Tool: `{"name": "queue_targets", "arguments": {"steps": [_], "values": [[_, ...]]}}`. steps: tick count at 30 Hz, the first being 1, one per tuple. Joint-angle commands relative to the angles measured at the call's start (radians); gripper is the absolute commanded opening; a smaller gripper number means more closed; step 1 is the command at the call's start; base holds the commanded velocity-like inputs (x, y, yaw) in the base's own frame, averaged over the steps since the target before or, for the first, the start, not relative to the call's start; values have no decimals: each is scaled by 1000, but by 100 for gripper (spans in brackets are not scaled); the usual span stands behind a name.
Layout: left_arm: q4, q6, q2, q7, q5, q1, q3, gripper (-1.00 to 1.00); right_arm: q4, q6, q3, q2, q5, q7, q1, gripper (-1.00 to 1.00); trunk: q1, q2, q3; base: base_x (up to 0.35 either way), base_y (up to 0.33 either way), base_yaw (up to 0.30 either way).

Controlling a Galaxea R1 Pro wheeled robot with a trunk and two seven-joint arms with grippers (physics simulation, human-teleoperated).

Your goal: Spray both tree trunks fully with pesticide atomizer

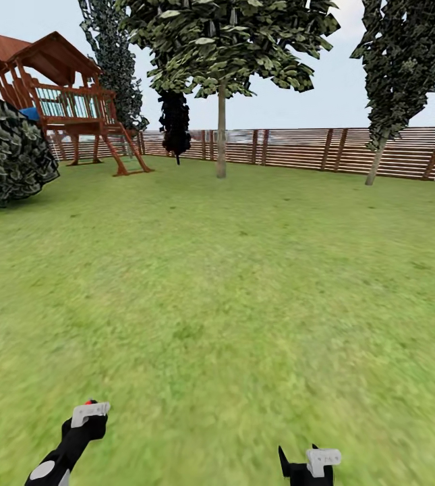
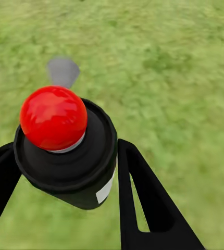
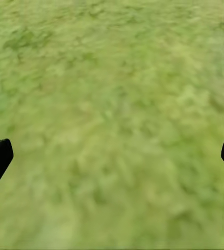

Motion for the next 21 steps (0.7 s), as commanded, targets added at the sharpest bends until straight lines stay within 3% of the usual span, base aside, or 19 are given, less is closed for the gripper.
{"name": "queue_targets", "arguments": {"steps": [1, 21], "values": [[-1, 0, 0, 0, 0, 0, 0, -100, 0, 0, 0, 0, 0, 0, 0, 100, 0, 0, 0, 337, 0, 0], [0, 0, 0, 0, 0, 0, 0, -100, 0, 0, 1, 0, 0, 0, 0, 100, 0, 0, 0, 337, 0, 0]]}}
